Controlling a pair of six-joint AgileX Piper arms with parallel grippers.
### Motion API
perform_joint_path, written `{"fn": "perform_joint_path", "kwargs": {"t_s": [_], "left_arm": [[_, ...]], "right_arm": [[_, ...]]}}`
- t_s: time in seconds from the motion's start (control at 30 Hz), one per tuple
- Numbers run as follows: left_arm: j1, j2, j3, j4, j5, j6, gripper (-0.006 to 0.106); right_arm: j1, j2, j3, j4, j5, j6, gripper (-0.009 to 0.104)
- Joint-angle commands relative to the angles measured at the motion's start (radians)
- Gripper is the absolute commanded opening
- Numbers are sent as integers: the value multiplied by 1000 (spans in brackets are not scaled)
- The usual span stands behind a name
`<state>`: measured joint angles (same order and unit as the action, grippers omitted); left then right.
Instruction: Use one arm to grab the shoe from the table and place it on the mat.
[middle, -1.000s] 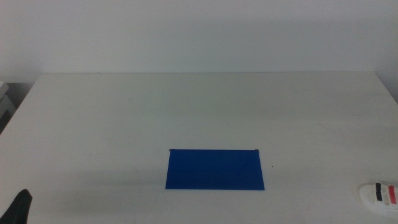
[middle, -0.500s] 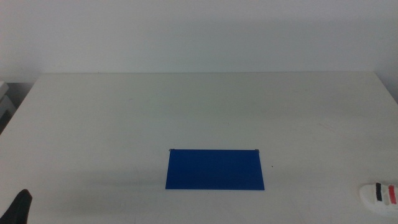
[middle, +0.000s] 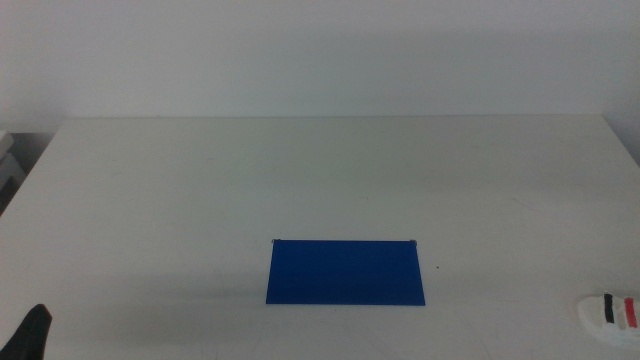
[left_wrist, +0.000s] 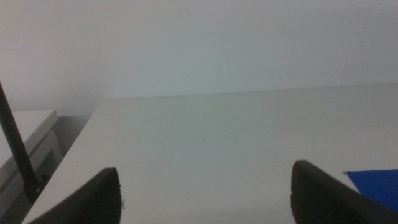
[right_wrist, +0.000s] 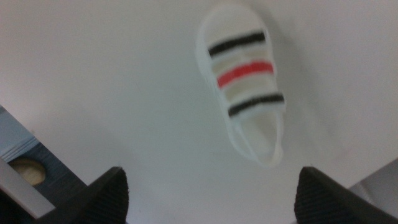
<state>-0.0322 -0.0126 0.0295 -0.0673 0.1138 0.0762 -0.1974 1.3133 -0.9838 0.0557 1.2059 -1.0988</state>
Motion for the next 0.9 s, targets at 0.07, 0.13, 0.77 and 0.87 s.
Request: {"fn": "perform_joint_path", "kwargs": {"t_s": [0.07, 0.13, 0.77, 0.87], "left_arm": [[-4, -14, 7, -10, -82, -5, 94], [-4, -14, 7, -10, -82, -5, 94], [-4, -14, 7, -10, -82, -5, 94], [-4, -14, 7, -10, -82, -5, 94]], "right_arm": [[-56, 38, -31, -41, -15, -21, 92], [-73, 72, -31, -48, -17, -21, 92], [-78, 225, 117, -68, -467, -80, 92], [-78, 225, 148, -18, -490, -145, 92]]}}
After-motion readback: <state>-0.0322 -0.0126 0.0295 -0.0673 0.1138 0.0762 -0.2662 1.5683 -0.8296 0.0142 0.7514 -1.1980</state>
